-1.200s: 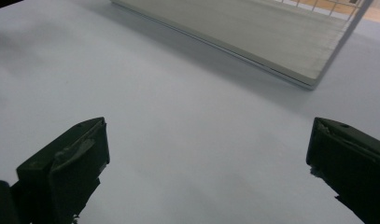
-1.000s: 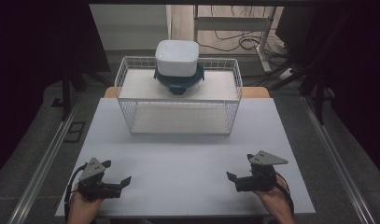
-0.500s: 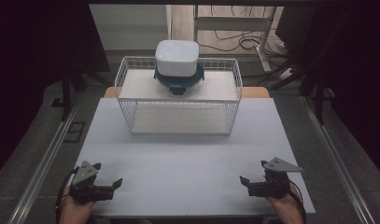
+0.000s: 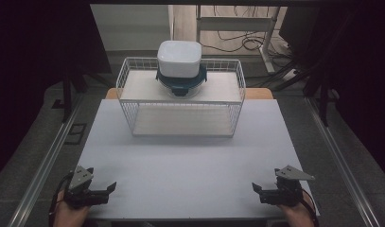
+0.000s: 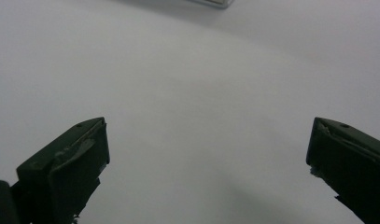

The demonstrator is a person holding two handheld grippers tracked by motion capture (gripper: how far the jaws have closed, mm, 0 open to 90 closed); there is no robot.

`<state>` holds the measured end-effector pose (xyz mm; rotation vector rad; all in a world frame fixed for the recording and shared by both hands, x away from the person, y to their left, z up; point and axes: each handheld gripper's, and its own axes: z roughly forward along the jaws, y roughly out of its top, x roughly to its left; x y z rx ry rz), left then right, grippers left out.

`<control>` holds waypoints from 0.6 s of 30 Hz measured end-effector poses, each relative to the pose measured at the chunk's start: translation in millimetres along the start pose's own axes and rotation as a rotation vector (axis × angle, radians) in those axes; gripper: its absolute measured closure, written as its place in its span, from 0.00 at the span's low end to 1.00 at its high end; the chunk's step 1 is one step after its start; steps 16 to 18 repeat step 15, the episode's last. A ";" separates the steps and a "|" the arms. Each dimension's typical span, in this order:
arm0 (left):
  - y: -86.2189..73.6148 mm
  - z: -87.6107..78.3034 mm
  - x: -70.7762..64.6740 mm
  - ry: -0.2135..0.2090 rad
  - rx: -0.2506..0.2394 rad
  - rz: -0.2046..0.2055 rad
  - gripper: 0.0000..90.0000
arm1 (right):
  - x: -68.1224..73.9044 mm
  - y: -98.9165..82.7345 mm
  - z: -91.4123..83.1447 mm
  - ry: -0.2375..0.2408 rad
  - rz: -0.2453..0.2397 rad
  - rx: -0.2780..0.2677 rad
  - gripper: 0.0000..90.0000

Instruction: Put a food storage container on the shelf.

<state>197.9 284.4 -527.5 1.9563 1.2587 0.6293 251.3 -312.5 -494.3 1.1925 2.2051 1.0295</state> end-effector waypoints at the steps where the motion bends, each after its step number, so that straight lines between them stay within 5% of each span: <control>1: -1.1 0.5 1.2 0.002 0.006 0.002 0.02 | -0.9 -1.4 0.5 -0.006 -0.006 0.007 0.00; 7: -8.3 7.9 4.9 0.014 0.052 0.007 0.02 | -5.5 -10.5 7.9 -0.022 -0.004 0.066 0.00; 18: -8.5 8.7 9.0 0.005 0.050 -0.024 0.02 | -6.1 -11.2 12.1 -0.027 -0.003 0.102 0.00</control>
